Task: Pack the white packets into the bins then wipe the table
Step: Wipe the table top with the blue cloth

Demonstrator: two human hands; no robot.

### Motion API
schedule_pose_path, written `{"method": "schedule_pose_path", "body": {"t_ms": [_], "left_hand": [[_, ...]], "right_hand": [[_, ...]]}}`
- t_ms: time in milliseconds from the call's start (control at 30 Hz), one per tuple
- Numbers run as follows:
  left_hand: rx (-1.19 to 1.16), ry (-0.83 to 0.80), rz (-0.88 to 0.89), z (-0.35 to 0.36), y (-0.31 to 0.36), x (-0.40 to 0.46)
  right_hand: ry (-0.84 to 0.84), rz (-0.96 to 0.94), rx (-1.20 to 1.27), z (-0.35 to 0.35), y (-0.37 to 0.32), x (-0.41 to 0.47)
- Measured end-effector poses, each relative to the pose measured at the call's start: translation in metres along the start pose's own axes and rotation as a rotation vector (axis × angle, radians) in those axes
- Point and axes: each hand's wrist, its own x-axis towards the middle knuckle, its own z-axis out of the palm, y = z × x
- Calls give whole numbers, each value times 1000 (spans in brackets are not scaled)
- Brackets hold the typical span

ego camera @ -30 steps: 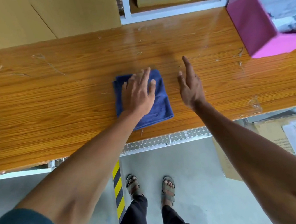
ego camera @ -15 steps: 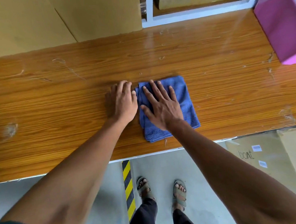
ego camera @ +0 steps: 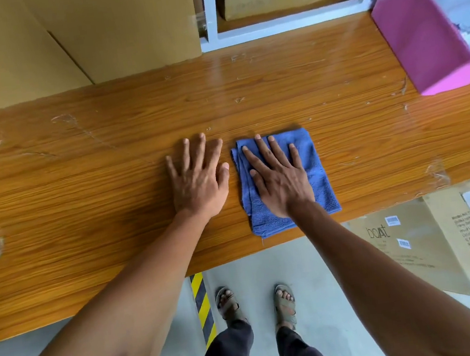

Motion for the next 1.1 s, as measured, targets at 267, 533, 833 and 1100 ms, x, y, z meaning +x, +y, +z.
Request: {"method": "schedule_pose_path", "body": {"t_ms": [267,533,833,1100], "left_hand": [[5,-30,6,1,4,-1],[-10,-40,-14,-3,15,-38],[9,2,-14,5,11,-34],[6,6,-28,3,15,-36]], "right_hand": [[-4,45,-17,0,-3,-9],[-37,37,-38,-3,1,-51],[-7,15,-23,-7,26,-3],[-43,-29,-48,-3,24,-59]]}}
